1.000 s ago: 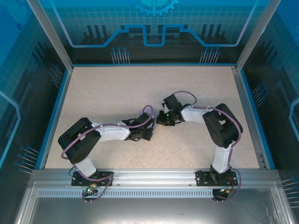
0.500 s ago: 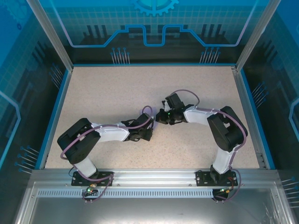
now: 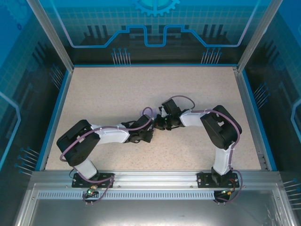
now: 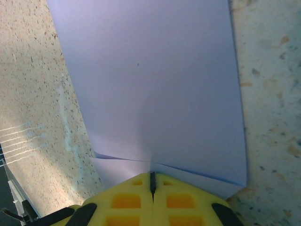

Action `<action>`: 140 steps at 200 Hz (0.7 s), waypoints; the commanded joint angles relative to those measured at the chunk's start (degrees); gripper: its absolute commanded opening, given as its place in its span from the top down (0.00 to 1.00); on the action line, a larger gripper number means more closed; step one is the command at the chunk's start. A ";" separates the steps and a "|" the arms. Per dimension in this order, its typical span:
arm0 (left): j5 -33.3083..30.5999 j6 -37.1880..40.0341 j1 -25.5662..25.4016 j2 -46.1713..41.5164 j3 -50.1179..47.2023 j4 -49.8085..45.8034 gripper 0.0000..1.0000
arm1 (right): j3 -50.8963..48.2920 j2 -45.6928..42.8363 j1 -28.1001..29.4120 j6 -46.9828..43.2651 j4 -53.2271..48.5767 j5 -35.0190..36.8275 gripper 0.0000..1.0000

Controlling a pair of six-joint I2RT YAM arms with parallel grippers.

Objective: Fold a paper plane with a square sheet of paper (pick it up from the middle)
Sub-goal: Third fold the triangle at the center of the table.

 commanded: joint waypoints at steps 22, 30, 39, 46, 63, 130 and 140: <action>-4.70 -3.23 -2.42 1.81 -3.10 -14.29 0.85 | -2.21 1.88 0.32 -1.64 -2.89 4.65 0.99; -5.77 -4.12 -2.89 1.83 -3.03 -14.97 0.85 | -2.38 2.02 0.30 -1.78 -3.01 4.96 0.99; -6.96 -5.20 -3.62 1.86 -2.95 -16.04 0.85 | -2.49 2.34 0.21 -1.85 -3.10 5.12 0.99; -8.05 -6.02 -4.09 1.93 -2.71 -17.06 0.85 | -2.58 2.62 0.08 -1.94 -2.98 5.05 0.99; -10.14 -8.21 -5.76 1.82 -2.49 -19.37 0.85 | -2.88 3.29 -0.28 -1.98 -2.54 4.93 0.99; -12.87 -14.15 -10.26 1.66 -3.14 -23.44 0.84 | -3.17 3.91 -1.10 -2.73 -2.44 4.74 0.99; -13.35 -14.91 -10.84 1.61 -3.03 -24.54 0.84 | -3.19 3.83 -1.27 -2.70 -2.44 4.71 0.99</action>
